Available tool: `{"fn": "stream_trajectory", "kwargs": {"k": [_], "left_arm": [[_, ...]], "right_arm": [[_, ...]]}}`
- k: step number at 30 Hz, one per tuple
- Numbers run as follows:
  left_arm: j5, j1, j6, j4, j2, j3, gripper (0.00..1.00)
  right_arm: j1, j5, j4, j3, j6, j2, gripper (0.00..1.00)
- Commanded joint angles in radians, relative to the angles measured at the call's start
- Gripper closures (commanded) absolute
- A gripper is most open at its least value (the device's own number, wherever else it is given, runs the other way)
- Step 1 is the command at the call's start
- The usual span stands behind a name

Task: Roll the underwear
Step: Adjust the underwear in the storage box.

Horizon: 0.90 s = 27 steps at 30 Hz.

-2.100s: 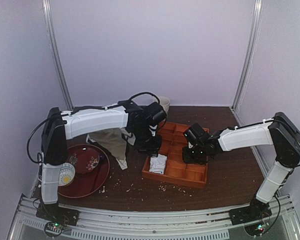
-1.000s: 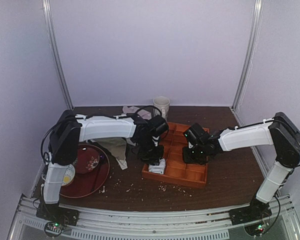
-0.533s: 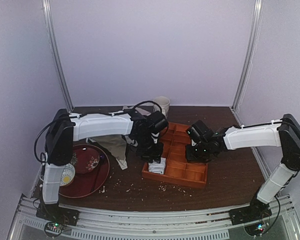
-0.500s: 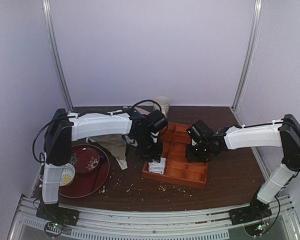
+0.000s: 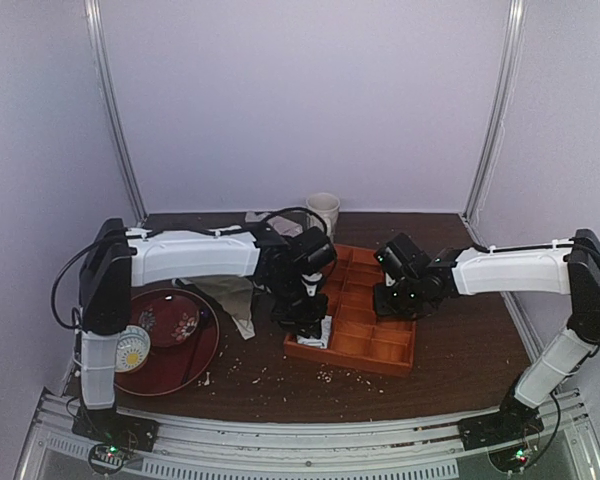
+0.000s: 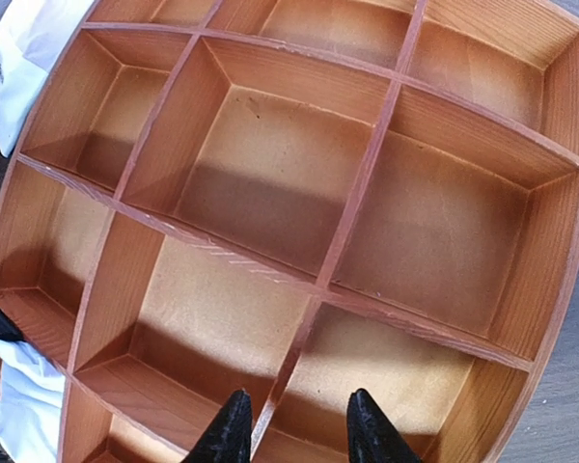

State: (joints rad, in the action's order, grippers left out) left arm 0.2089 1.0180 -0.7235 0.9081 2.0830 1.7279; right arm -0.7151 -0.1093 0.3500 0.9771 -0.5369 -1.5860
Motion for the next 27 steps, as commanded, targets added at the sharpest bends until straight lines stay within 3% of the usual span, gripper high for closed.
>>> {"fn": "stream_trajectory", "kwargs": {"k": [1, 8, 13, 19, 27], "left_arm": [[0.027, 0.005, 0.003, -0.031, 0.042, -0.012, 0.71], [0.076, 0.004, 0.009, -0.014, 0.153, -0.013, 0.7], [0.06, 0.004, 0.003, -0.027, 0.151, -0.028, 0.7], [-0.011, 0.004, 0.012, -0.024, 0.041, -0.003, 0.63], [-0.13, 0.003, 0.037, -0.067, -0.149, -0.003, 0.48]], "right_arm": [[0.0, -0.023, 0.034, 0.0, -0.002, 0.038, 0.68], [-0.001, -0.019, 0.03, -0.012, -0.009, 0.054, 0.68], [-0.001, -0.024, 0.032, -0.032, -0.011, 0.086, 0.68], [-0.001, -0.023, 0.033, -0.046, -0.005, 0.145, 0.66], [0.008, 0.03, -0.011, -0.069, -0.007, 0.213, 0.54]]}}
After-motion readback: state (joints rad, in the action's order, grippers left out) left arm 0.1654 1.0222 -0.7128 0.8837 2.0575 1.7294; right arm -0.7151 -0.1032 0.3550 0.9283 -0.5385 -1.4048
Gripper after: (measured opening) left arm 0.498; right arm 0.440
